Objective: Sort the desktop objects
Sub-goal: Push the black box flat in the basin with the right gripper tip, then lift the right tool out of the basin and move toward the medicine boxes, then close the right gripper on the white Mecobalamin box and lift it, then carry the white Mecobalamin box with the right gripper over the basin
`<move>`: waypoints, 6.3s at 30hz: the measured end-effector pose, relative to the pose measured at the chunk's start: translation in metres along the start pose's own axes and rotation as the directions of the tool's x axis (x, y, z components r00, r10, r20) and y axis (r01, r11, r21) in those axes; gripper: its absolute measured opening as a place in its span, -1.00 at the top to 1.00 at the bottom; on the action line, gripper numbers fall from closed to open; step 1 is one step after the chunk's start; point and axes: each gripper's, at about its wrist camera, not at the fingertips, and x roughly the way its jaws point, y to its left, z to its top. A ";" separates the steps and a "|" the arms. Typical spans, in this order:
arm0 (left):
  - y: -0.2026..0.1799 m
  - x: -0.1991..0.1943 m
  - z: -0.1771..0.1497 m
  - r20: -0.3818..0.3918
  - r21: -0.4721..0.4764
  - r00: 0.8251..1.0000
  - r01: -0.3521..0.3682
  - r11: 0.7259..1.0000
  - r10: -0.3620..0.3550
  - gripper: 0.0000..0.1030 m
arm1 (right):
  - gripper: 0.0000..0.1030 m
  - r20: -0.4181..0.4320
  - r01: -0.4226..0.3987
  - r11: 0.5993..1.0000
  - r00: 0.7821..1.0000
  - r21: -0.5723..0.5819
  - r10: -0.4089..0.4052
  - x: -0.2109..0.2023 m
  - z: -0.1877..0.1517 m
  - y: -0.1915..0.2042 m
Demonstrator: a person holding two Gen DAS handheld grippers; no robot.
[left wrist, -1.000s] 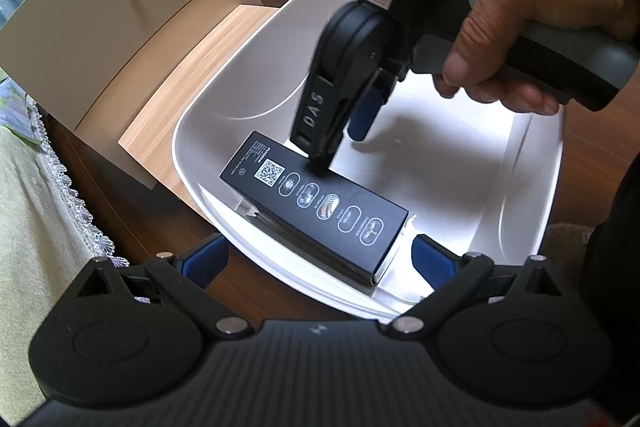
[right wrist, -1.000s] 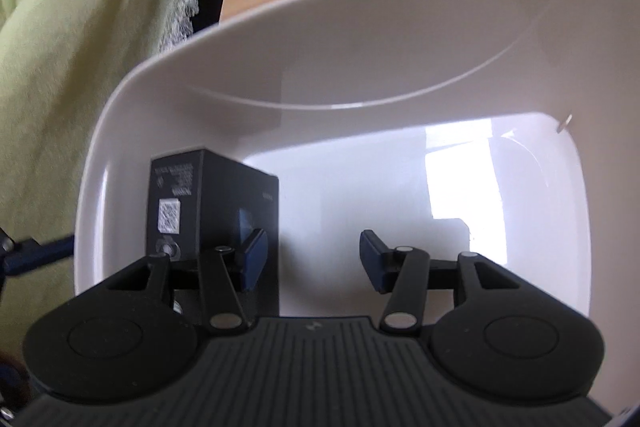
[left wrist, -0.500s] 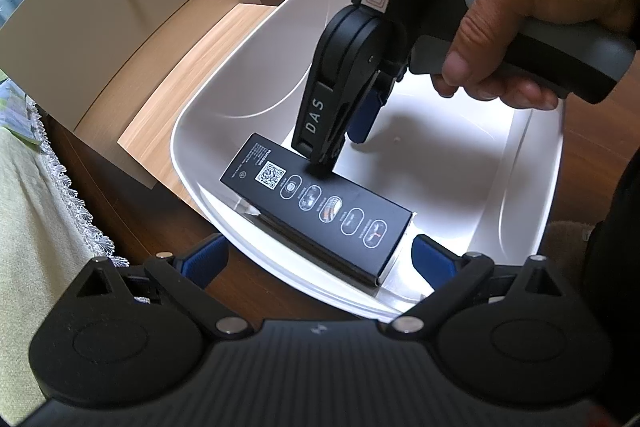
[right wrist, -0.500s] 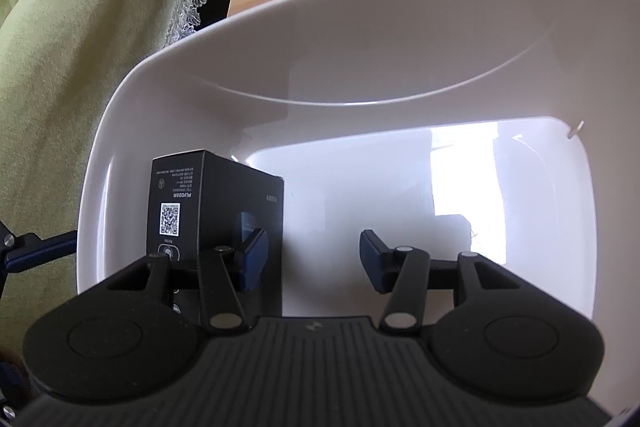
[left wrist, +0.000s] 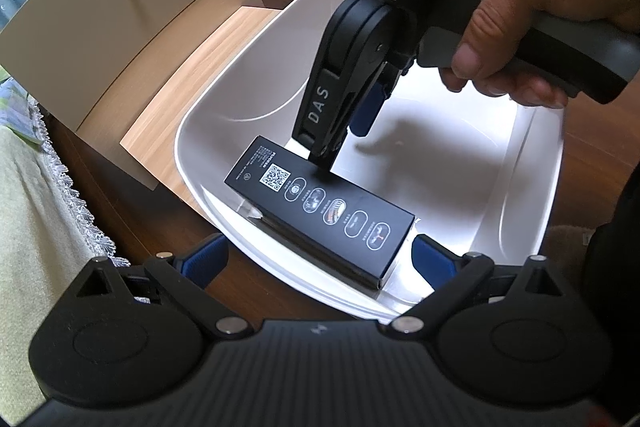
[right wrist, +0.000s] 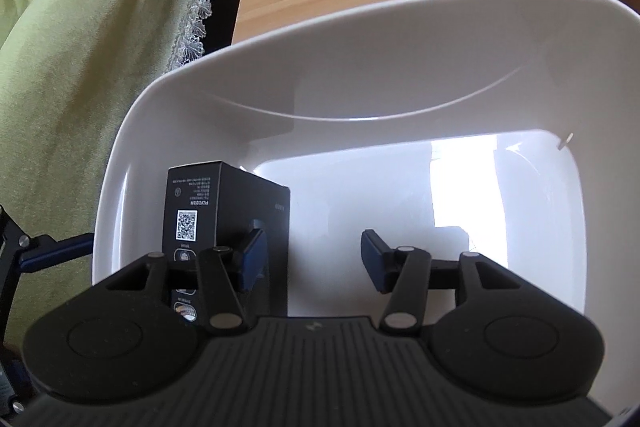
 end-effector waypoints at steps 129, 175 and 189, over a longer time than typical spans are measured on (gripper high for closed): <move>-0.051 -0.437 -0.327 -0.569 -0.769 0.687 -0.640 0.004 0.452 -0.99 | 0.59 -0.382 -0.460 0.246 0.872 -0.853 0.306 -0.118 -0.268 0.542; -0.050 -0.355 -0.262 -0.299 -0.765 0.863 -0.472 0.438 0.408 -0.99 | 0.58 -0.457 -0.538 0.271 0.834 -0.798 0.309 -0.217 -0.224 0.469; -0.030 -0.344 -0.186 -0.102 -0.747 0.911 -0.335 0.574 0.399 -0.99 | 0.58 -0.366 -0.506 0.430 0.855 -0.748 0.369 -0.255 -0.173 0.385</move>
